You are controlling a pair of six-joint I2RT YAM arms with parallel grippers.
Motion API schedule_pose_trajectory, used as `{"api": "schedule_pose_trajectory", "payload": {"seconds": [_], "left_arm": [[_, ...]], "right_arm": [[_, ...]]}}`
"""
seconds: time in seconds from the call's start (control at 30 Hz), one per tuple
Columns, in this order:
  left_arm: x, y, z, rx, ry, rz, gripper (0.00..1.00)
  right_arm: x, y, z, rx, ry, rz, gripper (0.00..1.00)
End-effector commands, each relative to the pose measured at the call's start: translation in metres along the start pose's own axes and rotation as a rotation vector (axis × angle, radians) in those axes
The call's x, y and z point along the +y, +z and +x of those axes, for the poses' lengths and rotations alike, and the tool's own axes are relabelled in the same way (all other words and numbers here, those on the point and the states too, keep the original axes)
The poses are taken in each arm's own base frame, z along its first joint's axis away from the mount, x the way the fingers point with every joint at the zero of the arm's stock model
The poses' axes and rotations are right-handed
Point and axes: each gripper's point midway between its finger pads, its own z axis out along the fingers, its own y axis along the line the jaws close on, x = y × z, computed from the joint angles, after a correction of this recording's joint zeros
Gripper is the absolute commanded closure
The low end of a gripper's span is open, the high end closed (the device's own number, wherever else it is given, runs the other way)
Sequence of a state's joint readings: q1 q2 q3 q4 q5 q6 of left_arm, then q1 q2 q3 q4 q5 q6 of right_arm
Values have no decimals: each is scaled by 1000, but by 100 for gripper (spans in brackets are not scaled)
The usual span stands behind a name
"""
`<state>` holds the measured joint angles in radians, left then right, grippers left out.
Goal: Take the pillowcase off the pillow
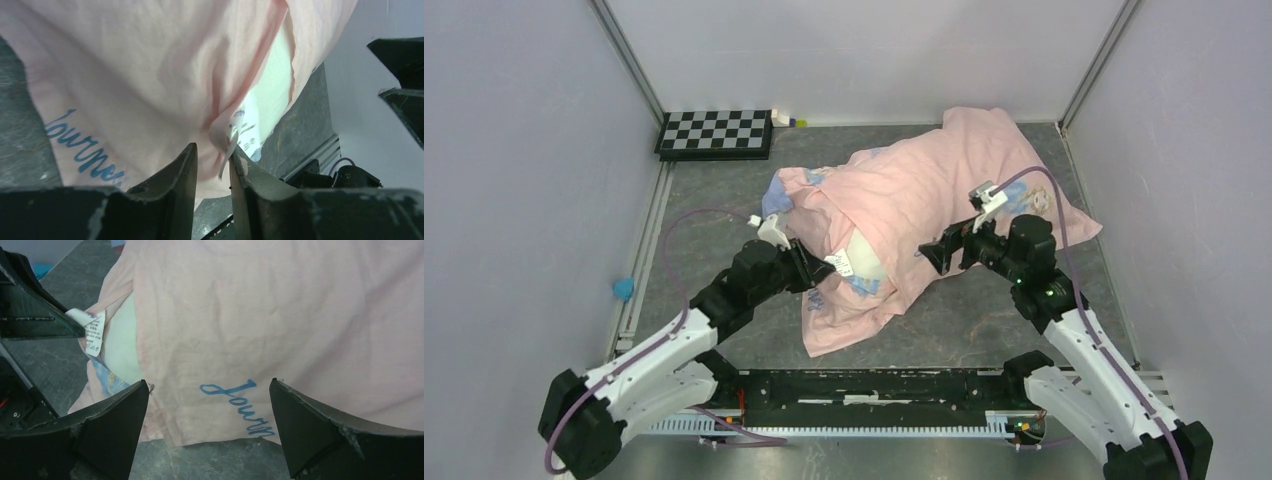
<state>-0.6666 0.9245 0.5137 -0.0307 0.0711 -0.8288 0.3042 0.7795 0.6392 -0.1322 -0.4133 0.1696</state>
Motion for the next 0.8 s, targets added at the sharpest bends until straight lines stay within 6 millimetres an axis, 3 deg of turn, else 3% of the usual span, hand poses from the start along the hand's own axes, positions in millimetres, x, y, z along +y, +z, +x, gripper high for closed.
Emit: {"api": "schedule_pose_trajectory", "payload": {"seconds": [0.0,0.17,0.37,0.57,0.77], "left_arm": [[33,-19,-2,-59,47,-129,62],[35,-31,0,-44,59,-146,48],[30,-49,-7,-29,88,-177,21],[11,-57,-26,-49,134,-158,10],[-15,-45,-42,-29,184,-106,4]], "right_arm": [[20,15,-4,17,-58,3,2],[46,33,-3,37,-97,-14,2],[66,49,-1,55,-185,-2,2],[74,60,6,54,-259,15,2],[77,71,14,92,-330,51,2]]}}
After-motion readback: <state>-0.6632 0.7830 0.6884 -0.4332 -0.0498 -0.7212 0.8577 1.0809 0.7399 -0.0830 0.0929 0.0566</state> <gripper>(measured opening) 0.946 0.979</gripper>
